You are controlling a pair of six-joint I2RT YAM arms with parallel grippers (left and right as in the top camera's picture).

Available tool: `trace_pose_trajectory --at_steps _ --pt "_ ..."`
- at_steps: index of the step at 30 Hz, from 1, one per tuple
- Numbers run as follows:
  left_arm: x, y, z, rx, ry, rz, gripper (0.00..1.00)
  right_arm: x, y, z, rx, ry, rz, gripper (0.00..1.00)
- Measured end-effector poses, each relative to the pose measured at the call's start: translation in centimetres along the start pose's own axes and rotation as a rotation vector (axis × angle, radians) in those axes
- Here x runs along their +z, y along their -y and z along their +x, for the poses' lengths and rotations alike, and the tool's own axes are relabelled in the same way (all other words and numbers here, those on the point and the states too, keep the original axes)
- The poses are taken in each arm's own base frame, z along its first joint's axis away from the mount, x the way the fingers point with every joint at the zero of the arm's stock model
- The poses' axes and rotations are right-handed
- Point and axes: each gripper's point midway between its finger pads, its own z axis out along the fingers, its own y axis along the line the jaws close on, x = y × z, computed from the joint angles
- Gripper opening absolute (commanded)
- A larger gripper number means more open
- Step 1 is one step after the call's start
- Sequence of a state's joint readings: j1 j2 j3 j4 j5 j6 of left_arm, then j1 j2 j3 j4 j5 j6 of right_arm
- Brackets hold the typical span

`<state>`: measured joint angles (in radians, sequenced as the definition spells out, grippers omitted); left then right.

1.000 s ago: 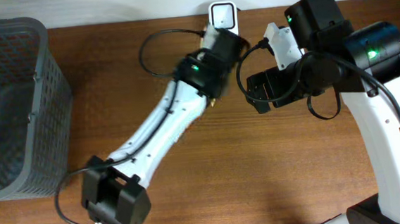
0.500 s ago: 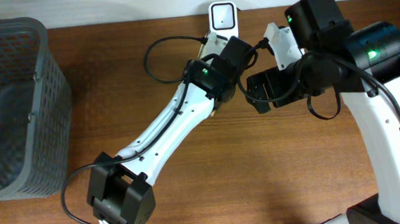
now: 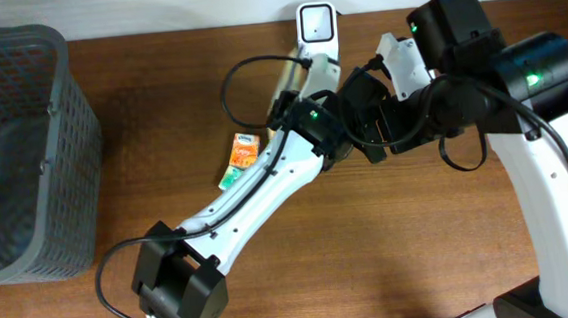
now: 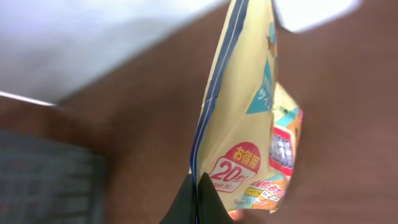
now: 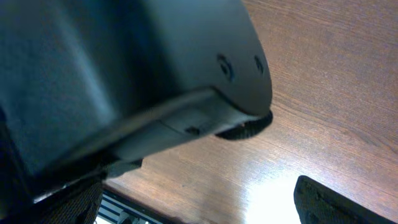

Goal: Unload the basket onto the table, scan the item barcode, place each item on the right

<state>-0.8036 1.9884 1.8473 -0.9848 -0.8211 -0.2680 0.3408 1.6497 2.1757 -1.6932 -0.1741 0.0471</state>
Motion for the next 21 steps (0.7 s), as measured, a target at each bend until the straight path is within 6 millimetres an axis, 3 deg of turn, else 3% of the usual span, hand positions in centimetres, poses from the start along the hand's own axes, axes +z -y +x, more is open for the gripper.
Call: trace_pose_trajectory --at_steps 11,21 --pt "0.0 6.7 4.4 0.002 -0.201 0.308 0.0 -0.1 0.6 0.0 -0.005 0.004 0.036 0.98" --pt "0.3 6.5 5.2 -0.007 -0.249 0.335 0.0 -0.1 0.3 0.0 0.007 0.004 0.019 0.98"
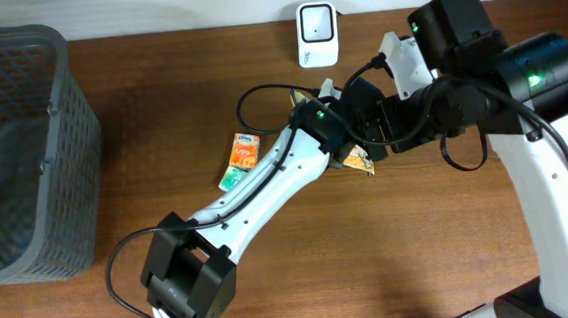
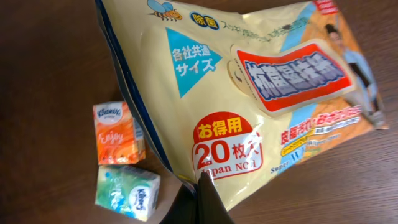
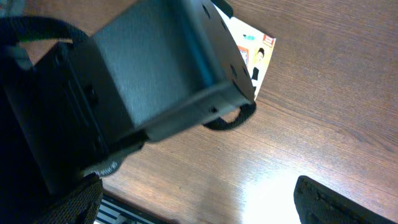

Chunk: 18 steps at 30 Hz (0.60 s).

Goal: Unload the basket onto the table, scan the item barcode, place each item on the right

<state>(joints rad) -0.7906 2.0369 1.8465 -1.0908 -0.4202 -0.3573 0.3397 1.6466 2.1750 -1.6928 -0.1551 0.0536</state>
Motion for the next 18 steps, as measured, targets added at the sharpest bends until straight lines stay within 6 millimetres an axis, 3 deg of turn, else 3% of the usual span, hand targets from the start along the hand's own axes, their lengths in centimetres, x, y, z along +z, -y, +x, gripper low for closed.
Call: trace_pose_trajectory --at_steps 7,12,18 --pt "1.0 -2.6 0.3 -0.038 -0.041 -0.029 0.0 0.0 0.4 -0.9 -0.003 0.035 0.022 0.98" --pt "1.2 -3.2 0.3 -0.047 -0.046 -0.04 0.0 0.0 0.7 -0.9 -0.002 0.035 0.041 0.98" --pt "1.1 -5.2 0.4 -0.039 -0.044 -0.137 0.0 -0.9 1.5 -3.3 0.06 0.139 0.042 0.98"
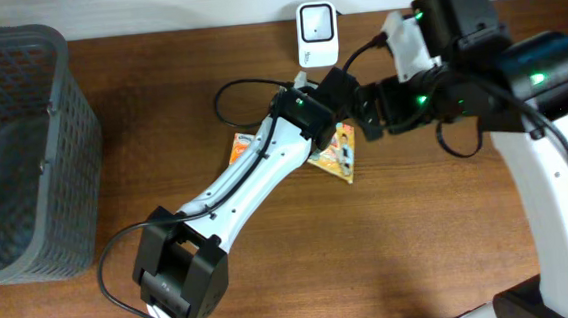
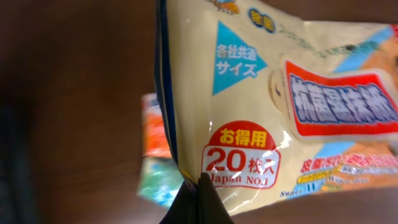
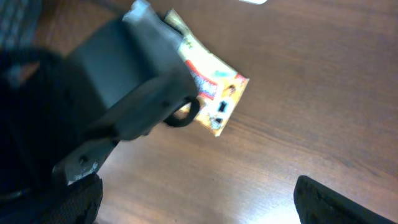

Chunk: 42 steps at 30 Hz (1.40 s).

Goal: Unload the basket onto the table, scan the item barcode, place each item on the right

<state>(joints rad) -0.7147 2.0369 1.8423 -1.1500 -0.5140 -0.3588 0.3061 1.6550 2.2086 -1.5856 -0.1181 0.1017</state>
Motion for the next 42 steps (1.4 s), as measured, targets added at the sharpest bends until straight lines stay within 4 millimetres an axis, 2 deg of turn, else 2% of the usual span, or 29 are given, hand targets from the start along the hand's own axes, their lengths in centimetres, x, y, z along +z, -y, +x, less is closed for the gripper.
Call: trace_pose_trajectory --at_steps 4,8,10,14,16,18,22,26,27,28,29,30,32,36,38,39,42 --pt "-0.5 -3.7 0.1 0.037 0.01 -0.196 0.0 -2.9 3.9 -0.7 0.144 0.065 0.059 0.98" --pt "-2.7 -7.1 -2.7 0.02 0.114 -0.359 0.0 -6.5 8.9 -0.5 0.298 0.142 0.144 0.98" --pt "-3.4 -7.8 -3.8 0.022 0.154 -0.395 0.0 -7.4 10.6 -0.2 0.349 0.165 0.169 0.98" --pt "-3.6 -8.1 -4.5 0.039 0.175 -0.411 0.0 -8.3 12.0 0.1 0.399 0.189 0.184 0.98" --pt "-3.4 -6.9 -4.5 0.049 0.173 -0.361 0.0 -8.4 12.4 0.2 0.41 0.192 0.187 0.98" --pt "-3.1 -4.2 -4.1 0.065 0.159 -0.237 0.0 -8.5 12.6 0.2 0.417 0.193 0.192 0.98" --pt "-3.0 2.7 -2.7 0.131 0.131 -0.03 0.0 -8.5 12.7 0.2 0.419 0.194 0.193 0.98" --pt "-0.8 9.4 0.7 0.229 0.029 0.091 0.0 -8.5 12.7 0.2 0.419 0.194 0.193 0.98" --pt "0.0 11.1 1.8 0.254 -0.001 0.122 0.19 -8.5 12.7 0.2 0.419 0.194 0.193 0.98" --pt "0.4 12.3 2.6 0.272 -0.022 0.147 0.59 -8.5 12.7 0.2 0.419 0.194 0.192 0.98" --pt "0.5 13.3 3.3 0.288 -0.036 0.168 0.76 -8.5 12.7 0.2 0.419 0.194 0.191 0.98" --pt "0.3 14.3 3.8 0.297 -0.044 0.197 0.75 -8.5 12.7 0.2 0.419 0.193 0.191 0.98" --pt "-0.3 14.9 3.9 0.298 -0.043 0.224 0.77 -8.5 12.7 0.2 0.419 0.194 0.191 0.98" --pt "-2.1 14.6 2.7 0.262 -0.061 0.299 0.77 -8.5 12.7 0.2 0.418 0.194 0.19 0.98" --pt "-2.8 13.5 1.5 0.225 -0.07 0.33 0.82 -8.5 12.7 0.2 0.419 0.194 0.19 0.98" --pt "-3.2 12.5 0.6 0.196 -0.069 0.345 0.88 -8.5 12.7 0.2 0.418 0.194 0.19 0.98" --pt "-3.7 8.8 -2.0 0.105 -0.062 0.353 0.95 -8.5 12.7 0.2 0.419 0.194 0.191 0.98"
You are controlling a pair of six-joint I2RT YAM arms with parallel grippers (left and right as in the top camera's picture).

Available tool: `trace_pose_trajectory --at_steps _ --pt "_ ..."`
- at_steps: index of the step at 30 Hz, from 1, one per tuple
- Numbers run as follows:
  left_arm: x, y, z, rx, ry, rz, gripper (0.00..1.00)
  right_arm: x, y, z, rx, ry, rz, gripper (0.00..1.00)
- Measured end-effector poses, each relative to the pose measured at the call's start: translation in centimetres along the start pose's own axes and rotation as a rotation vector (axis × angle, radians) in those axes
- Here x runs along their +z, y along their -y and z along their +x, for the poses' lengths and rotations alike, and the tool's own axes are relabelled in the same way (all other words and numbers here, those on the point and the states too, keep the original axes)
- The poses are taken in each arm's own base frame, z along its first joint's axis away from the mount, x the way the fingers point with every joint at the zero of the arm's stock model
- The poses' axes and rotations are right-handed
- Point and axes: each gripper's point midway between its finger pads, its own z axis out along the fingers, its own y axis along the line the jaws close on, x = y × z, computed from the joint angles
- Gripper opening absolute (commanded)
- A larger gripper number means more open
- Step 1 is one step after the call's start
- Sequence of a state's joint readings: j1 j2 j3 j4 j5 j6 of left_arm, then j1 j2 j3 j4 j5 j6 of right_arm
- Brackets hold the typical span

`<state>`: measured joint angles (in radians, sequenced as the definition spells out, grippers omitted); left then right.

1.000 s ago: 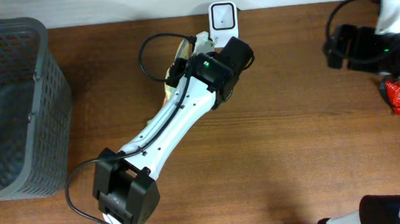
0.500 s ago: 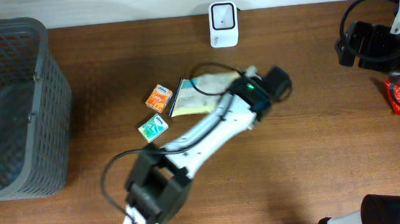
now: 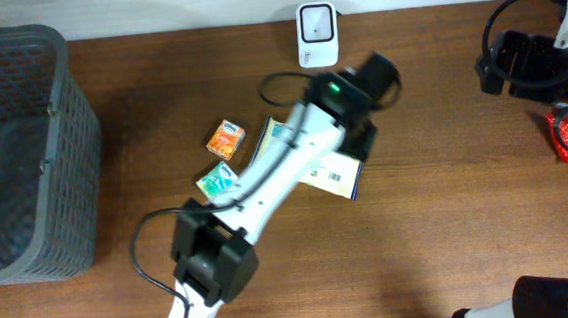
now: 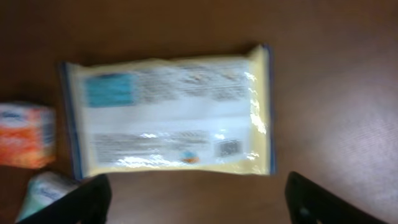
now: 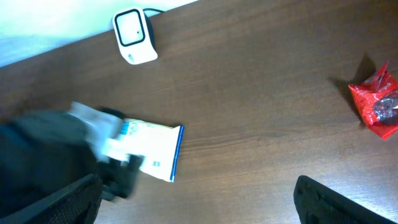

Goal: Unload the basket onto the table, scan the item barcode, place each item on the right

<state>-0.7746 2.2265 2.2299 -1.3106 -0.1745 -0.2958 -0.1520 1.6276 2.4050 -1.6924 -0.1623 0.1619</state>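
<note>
A pale yellow wipes package [image 4: 168, 115] lies flat on the brown table, printed back up, its small barcode [image 4: 228, 148] showing. In the overhead view the package [image 3: 333, 172] sits below the white scanner [image 3: 315, 22]. My left gripper [image 4: 198, 186] hovers over the package, open, with nothing between its fingers [image 4: 317, 199]. My right gripper [image 5: 198, 186] is open and empty, high at the right side of the table, looking down on the package [image 5: 154, 149] and scanner [image 5: 133, 28].
A small orange tissue pack [image 3: 225, 138] and a green one [image 3: 218, 181] lie left of the package. A dark mesh basket [image 3: 57, 145] stands at the far left. A red bag lies at the right edge.
The left gripper was shut on the package, held up with its front facing the camera. Now it is open and the package lies back-up on the table. The right arm has moved away to the right.
The left gripper first held the package hanging by its edge near the scanner, the right arm close beside it. It still held it at the following two moments, front side showing, over the tissue packs. Now the package lies released, barcode side up, and both arms are apart.
</note>
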Motion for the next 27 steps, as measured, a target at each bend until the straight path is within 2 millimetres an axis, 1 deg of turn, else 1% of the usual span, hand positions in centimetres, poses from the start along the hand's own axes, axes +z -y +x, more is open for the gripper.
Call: trace_pose_trajectory --at_steps 1,4,6,11,13,15,27 --pt "-0.8 -1.7 -0.8 -0.041 0.013 -0.003 1.0 0.0 0.0 0.0 0.0 0.0 0.0 0.98" --pt "-1.9 -6.4 -1.9 -0.137 0.029 -0.022 1.0 0.0 0.0 0.0 0.0 0.0 0.0 0.98" --pt "-1.8 -9.2 -2.0 -0.19 0.021 -0.04 0.99 0.0 0.0 0.0 0.0 0.0 0.0 0.98" --pt "-1.3 -14.5 -1.8 -0.306 -0.004 -0.038 0.99 0.0 -0.2 0.0 0.0 -0.002 -0.009 0.98" --pt "-1.2 -15.1 -1.7 -0.332 -0.012 -0.006 0.99 0.0 -0.3 0.0 0.0 -0.002 -0.015 0.98" --pt "-1.1 -15.2 -1.5 -0.343 -0.022 0.016 0.99 0.0 -0.3 0.0 0.001 -0.003 -0.016 0.98" --pt "-1.2 -14.6 -1.4 -0.346 -0.033 0.06 0.99 0.0 -0.3 0.0 0.0 -0.003 -0.016 0.99"
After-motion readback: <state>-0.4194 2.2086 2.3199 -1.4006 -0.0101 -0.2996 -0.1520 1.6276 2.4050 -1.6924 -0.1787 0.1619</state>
